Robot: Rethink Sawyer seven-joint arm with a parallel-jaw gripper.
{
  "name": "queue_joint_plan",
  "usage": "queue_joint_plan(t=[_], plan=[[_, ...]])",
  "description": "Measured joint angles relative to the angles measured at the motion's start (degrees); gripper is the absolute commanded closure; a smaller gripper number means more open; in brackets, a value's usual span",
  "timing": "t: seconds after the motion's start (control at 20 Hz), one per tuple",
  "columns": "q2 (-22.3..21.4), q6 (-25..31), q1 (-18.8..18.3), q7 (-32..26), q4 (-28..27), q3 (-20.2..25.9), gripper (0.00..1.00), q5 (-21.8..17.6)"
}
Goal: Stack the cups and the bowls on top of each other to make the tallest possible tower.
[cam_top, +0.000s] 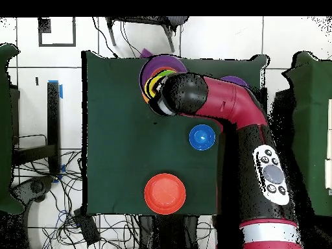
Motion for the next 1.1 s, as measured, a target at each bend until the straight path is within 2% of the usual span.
queue_joint_plan(t=[0.2, 1.1], plan=[[-0.58, 0.0, 0.01, 0.0, -0.02, 0.0, 1.0, 1.15], [-0.72, 0.01, 0.01, 0.0, -0.57, -0.01, 1.0, 1.32]])
